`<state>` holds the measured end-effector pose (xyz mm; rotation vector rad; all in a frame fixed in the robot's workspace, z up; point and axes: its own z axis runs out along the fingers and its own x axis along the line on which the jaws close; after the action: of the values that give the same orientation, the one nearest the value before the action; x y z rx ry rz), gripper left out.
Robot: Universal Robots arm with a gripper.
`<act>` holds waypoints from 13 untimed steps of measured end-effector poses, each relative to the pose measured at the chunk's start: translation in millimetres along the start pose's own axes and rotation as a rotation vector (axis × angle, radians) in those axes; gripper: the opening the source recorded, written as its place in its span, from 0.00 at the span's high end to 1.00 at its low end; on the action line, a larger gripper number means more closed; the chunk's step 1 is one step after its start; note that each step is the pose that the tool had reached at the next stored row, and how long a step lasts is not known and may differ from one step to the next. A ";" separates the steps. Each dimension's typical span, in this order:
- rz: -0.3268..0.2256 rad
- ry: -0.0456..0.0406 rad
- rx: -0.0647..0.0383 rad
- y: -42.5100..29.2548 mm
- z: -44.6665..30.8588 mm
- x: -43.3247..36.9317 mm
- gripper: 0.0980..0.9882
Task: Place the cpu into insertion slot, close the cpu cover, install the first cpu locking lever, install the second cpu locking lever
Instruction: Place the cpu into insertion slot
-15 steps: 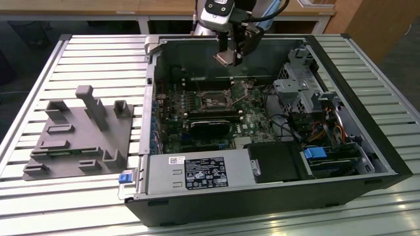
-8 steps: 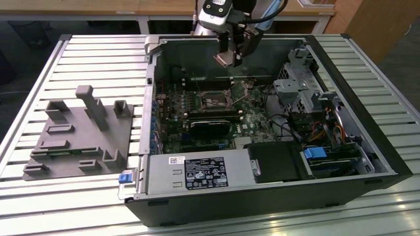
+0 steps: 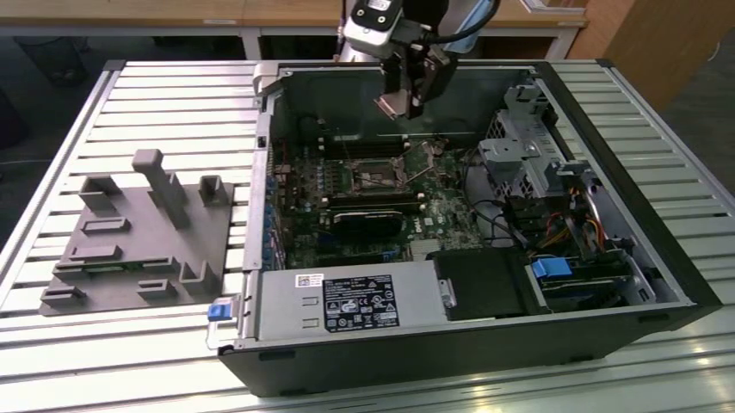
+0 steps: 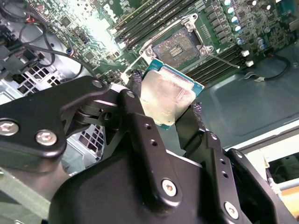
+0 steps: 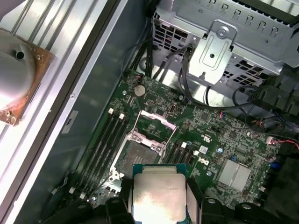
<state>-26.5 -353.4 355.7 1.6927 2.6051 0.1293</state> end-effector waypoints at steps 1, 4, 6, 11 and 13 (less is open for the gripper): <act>0.011 -0.0008 0.000 0.0 0.4 0.1 0.50; 0.057 -0.0051 -0.001 0.0 1.4 0.1 0.50; 0.091 -0.0080 -0.002 -0.1 2.3 0.1 0.50; 0.172 -0.0151 -0.003 -0.2 4.0 0.1 0.50; 0.197 -0.0174 -0.004 -0.3 4.7 0.1 0.50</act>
<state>-26.5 -353.1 351.0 1.9368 2.4190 0.1232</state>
